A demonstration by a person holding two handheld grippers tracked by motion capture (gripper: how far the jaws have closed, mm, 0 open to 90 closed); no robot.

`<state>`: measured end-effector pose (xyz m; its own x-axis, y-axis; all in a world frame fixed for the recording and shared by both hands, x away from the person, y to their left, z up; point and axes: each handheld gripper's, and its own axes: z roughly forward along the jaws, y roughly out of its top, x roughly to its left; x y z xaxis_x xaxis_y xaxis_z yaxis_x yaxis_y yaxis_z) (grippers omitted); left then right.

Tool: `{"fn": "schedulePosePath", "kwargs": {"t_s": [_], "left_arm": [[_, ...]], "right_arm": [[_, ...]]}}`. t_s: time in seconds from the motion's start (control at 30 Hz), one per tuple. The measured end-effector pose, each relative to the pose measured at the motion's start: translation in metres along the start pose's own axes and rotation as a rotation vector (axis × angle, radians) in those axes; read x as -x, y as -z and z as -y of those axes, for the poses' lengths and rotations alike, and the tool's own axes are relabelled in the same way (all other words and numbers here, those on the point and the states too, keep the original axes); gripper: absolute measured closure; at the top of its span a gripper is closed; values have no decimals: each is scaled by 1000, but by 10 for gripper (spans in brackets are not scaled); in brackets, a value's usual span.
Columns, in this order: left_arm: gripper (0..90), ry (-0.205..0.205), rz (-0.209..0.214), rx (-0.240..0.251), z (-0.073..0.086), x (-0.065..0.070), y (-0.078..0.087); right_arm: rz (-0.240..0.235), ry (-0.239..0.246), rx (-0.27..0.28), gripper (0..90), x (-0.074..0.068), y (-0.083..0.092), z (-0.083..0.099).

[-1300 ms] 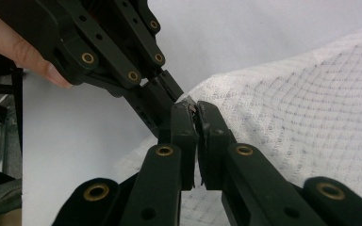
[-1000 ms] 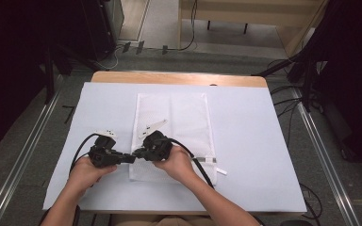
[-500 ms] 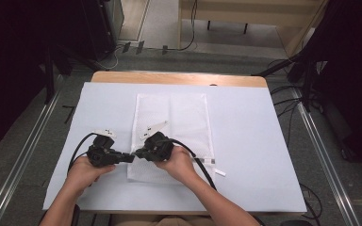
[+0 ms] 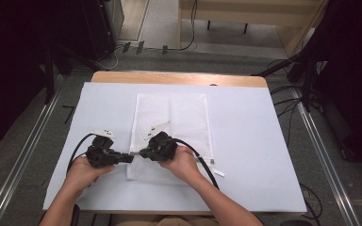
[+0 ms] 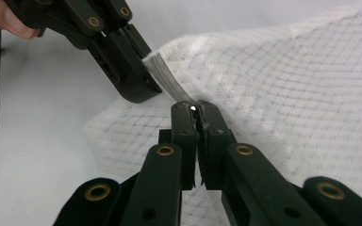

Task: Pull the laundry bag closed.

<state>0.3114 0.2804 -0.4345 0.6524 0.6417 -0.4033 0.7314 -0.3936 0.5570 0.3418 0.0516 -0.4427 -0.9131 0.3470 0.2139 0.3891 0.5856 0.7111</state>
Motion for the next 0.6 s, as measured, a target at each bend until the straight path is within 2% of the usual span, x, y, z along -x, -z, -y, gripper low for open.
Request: {"fn": "schedulePosePath", "kwargs": {"t_s": [0.13,0.3,0.6], "left_arm": [[888,5,7,5,1,-1,1],[886,2,3,8,1,0,1],[886,-7,-8,18,2,0,2]], "right_arm": [[-14,-28,12,883,5,3,4],[-2,-9,11,883,5,5,7],[5,-29,10,883,11,11,12]]}}
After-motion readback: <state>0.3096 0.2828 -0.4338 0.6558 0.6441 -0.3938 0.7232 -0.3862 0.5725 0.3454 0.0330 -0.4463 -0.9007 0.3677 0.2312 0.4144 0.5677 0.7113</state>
